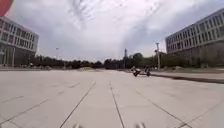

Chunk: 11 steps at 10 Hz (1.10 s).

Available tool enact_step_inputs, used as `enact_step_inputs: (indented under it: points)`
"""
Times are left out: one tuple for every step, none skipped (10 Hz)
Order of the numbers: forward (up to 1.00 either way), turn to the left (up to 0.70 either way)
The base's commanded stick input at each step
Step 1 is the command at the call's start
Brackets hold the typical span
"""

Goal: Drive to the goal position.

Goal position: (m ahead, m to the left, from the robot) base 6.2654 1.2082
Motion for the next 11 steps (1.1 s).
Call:
enact_step_inputs:
  points:
    - [0.70, 0.08]
    - [0.70, 0.13]
    - [0.70, 0.14]
    - [0.70, 0.14]
    - [0.70, 0.14]
    - [0.70, 0.14]
    - [0.70, 0.14]
    - [0.70, 0.14]
    - [0.70, 0.14]
    - [0.70, 0.14]
    - [0.70, 0.14]
